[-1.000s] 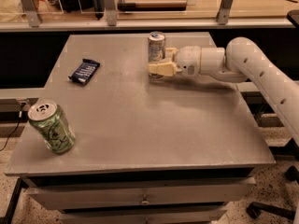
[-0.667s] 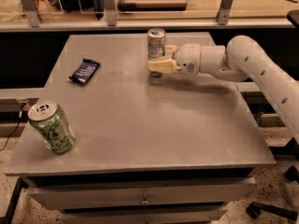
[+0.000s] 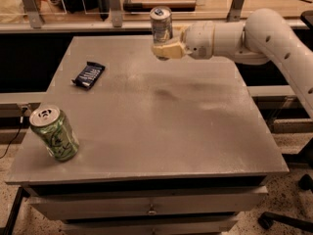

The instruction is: Move redbull can near green can

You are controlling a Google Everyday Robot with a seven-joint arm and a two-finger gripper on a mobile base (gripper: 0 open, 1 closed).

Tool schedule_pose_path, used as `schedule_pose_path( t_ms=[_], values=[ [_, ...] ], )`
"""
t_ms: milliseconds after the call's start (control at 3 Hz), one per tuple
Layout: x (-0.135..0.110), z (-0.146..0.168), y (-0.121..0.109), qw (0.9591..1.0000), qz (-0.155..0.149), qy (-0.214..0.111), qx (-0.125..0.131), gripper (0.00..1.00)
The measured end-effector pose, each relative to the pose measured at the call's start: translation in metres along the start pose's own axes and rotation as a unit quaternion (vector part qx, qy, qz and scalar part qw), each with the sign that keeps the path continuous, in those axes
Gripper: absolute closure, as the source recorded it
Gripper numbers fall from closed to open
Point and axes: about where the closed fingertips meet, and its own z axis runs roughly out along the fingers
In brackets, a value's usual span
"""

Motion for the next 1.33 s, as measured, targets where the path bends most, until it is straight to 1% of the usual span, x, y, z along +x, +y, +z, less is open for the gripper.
schedule_pose_path(
  t_ms=[333,667,1000,1333],
  values=[
    [-0.033,-0.013,0.004,0.9971,-0.071,-0.022,-0.016,1.0],
    [-0.041,-0.012,0.009,0.9903,-0.133,-0.032,-0.028,1.0],
    [-0.043,-0.009,0.011,0.9888,-0.139,-0.041,-0.036,1.0],
    [-0.042,-0.015,0.011,0.976,-0.202,-0.057,-0.06,1.0]
  ],
)
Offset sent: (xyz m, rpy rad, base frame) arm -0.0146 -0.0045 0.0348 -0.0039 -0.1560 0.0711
